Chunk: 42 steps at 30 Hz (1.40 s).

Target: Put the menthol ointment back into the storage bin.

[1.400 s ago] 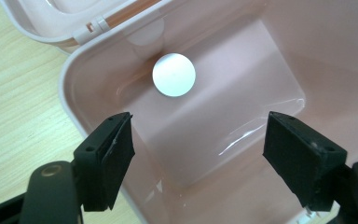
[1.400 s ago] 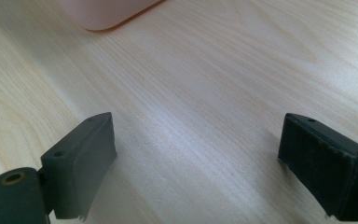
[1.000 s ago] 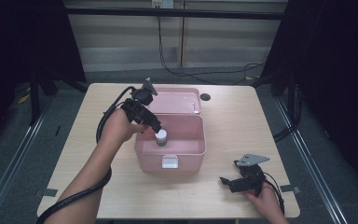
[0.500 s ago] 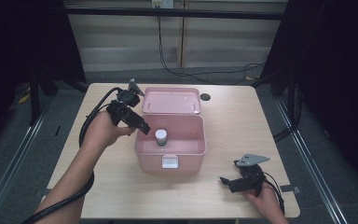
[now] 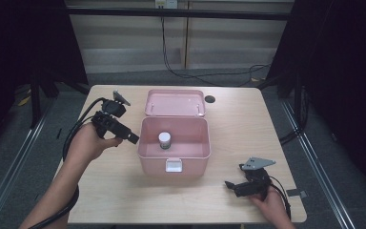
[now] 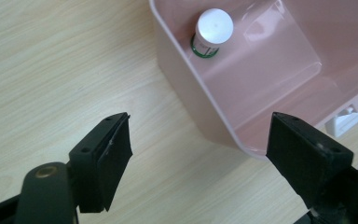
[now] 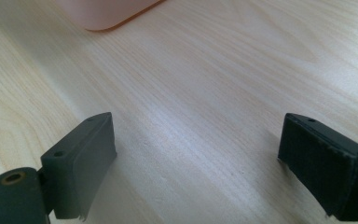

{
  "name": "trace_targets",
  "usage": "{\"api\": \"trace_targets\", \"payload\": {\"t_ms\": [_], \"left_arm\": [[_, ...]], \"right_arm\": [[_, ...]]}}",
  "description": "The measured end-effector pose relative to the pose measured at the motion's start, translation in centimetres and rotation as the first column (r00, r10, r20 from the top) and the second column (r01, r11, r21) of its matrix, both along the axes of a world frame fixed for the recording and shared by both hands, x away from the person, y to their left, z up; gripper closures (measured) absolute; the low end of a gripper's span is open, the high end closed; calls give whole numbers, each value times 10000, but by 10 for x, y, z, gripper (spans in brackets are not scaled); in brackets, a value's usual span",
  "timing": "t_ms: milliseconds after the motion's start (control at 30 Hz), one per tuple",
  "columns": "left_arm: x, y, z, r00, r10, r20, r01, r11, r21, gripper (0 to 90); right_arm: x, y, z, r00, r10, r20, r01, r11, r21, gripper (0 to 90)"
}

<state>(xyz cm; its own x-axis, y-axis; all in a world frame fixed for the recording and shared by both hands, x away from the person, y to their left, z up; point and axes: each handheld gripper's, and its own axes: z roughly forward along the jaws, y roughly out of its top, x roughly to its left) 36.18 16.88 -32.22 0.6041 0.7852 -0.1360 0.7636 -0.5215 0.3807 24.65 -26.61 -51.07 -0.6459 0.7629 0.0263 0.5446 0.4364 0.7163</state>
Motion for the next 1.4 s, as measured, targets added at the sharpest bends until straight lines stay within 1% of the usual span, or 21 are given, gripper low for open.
{"api": "trace_targets", "payload": {"t_ms": [67, 267, 300, 367, 400, 433, 467, 533, 633, 800, 900, 933, 1033, 1067, 1167, 1200, 1267, 1333, 1367, 1400], "left_arm": [[-1, 6, -2, 9999, 118, 62, -117, 9999, -69, 213], [-4, 21, -12, 9998, 206, 8, -206, 9996, -182, 211], [-5, 23, -13, 9998, 195, 50, -194, 9995, -231, 211], [-6, 26, -15, 9994, 336, 120, -332, 9988, -350, 211], [-6, 29, -16, 9994, 263, 223, -255, 9992, -323, 211], [-7, 30, -18, 9992, 291, 284, -279, 9988, -403, 210], [-7, 32, -19, 9993, 309, 228, -298, 9986, -448, 210], [-8, 35, -24, 9990, 296, 349, -280, 9985, -464, 208], [-11, 39, -32, 9983, 336, 468, -304, 9972, -683, 208], [-14, 47, -46, 9977, 448, 501, -403, 9953, -880, 208], [-15, 51, -56, 9975, 605, 378, -569, 9943, -897, 208], [-15, 53, -59, 9980, 535, 323, -507, 9954, -818, 208], [-16, 57, -66, 9977, 640, 206, -620, 9943, -871, 208], [-17, 57, -70, 9961, 838, 267, -809, 9921, -960, 208], [-19, 61, -77, 9966, 790, 228, -765, 9927, -934, 208], [-19, 61, -80, 9959, 883, 217, -857, 9912, -1011, 208], [-20, 63, -86, 9965, 789, 291, -759, 9930, -910, 209], [-21, 64, -92, 9961, 816, 347, -781, 9926, -933, 210], [-22, 64, -96, 9954, 882, 373, -839, 9909, -1051, 210], [-22, 64, -100, 9953, 900, 359, -857, 9906, -1069, 209]], "right_arm": [[0, 0, 0, 10000, 0, 2, 0, 10000, 0, 102], [0, 0, 0, 10000, 16, 3, -16, 10000, -15, 102], [0, 0, 0, 10000, 15, 5, -15, 10000, -21, 102], [0, 0, 0, 10000, 20, 6, -20, 10000, -17, 102], [0, 0, 0, 10000, 9, 13, -9, 10000, -25, 102], [0, 0, 0, 10000, 17, 8, -17, 10000, -18, 102], [0, 0, 0, 10000, 19, 7, -19, 10000, -17, 102], [0, 0, 0, 10000, 17, 4, -17, 10000, -15, 102], [0, 0, 0, 10000, 18, 4, -18, 10000, -14, 102], [0, 0, 0, 10000, 21, 8, -21, 10000, -17, 102], [0, 0, 0, 10000, 20, 8, -20, 10000, -15, 102], [0, 0, 0, 10000, 4, 18, -4, 10000, -30, 102], [0, 0, 0, 10000, 4, 16, -4, 10000, -31, 102], [0, 0, 0, 10000, 12, 26, -11, 10000, -35, 102], [0, 0, 0, 10000, 3, 17, -3, 10000, -32, 102], [0, 0, 0, 10000, 3, 20, -3, 10000, -32, 102], [0, 0, 0, 10000, 1, 20, -1, 10000, -34, 102], [0, 0, 0, 10000, 1, 20, -1, 10000, -33, 102], [0, 0, 0, 10000, 2, 18, -2, 10000, -30, 102], [0, 0, 0, 10000, -3, 29, 4, 10000, -57, 102]]}}
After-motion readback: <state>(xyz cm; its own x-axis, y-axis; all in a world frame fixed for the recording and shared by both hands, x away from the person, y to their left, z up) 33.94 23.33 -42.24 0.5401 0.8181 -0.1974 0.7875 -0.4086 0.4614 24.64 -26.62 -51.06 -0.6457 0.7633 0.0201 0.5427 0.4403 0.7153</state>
